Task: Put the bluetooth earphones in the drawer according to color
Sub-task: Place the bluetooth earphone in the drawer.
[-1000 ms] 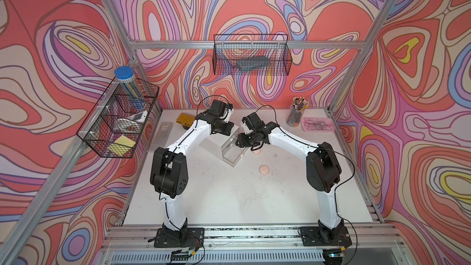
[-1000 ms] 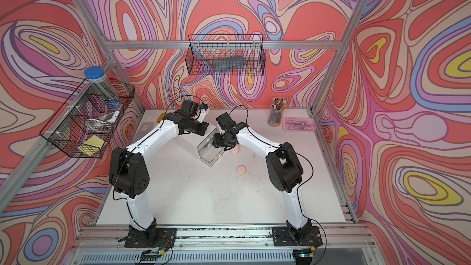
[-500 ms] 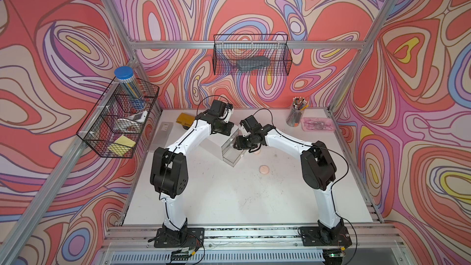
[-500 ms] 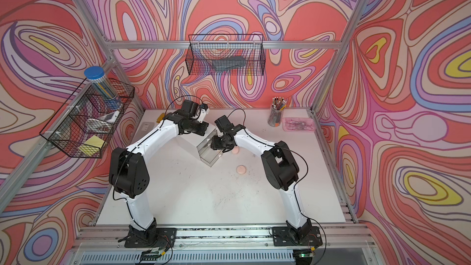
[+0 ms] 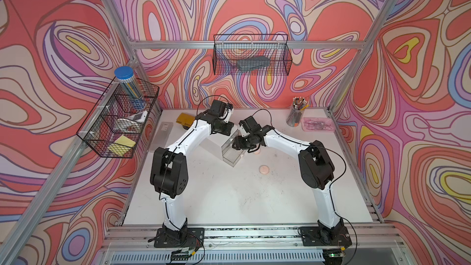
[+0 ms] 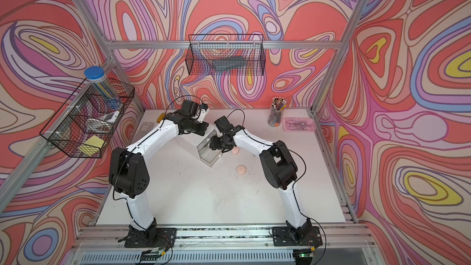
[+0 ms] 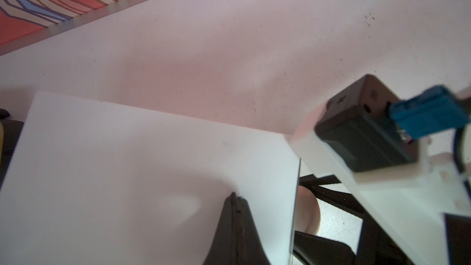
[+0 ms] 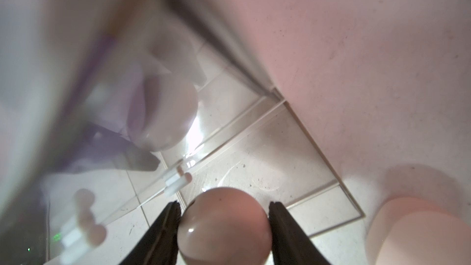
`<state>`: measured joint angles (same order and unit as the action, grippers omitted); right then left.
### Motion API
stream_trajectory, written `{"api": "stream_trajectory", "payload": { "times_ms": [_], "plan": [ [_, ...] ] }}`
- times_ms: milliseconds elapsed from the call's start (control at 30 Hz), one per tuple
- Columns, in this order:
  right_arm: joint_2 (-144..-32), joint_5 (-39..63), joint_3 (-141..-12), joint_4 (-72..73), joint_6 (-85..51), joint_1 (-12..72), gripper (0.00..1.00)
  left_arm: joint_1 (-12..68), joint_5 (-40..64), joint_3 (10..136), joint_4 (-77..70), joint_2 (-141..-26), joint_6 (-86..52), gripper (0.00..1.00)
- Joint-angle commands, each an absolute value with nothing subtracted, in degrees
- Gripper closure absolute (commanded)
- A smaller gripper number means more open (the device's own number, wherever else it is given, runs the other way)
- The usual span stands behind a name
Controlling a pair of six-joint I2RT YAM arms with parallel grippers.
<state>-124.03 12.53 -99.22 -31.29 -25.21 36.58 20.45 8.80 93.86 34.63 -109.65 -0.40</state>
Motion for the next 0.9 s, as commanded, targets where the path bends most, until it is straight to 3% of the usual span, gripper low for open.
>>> {"api": "stream_trajectory", "payload": {
  "times_ms": [0, 467, 867],
  "plan": [
    [-126.2, 13.6, -99.9, -32.1, -25.4, 37.1, 0.38, 21.1, 8.1, 87.2, 53.7, -118.4, -0.1, 1.0],
    [-122.2, 10.8, -96.9, -30.8, -24.6, 37.1, 0.25, 21.1, 8.1, 87.2, 53.7, -118.7, -0.3, 1.0],
    [-115.7, 6.9, -94.6, -31.3, -22.4, 36.9, 0.2, 21.2, 8.5, 87.2, 53.8, -118.7, -0.3, 1.0]
  ]
}}
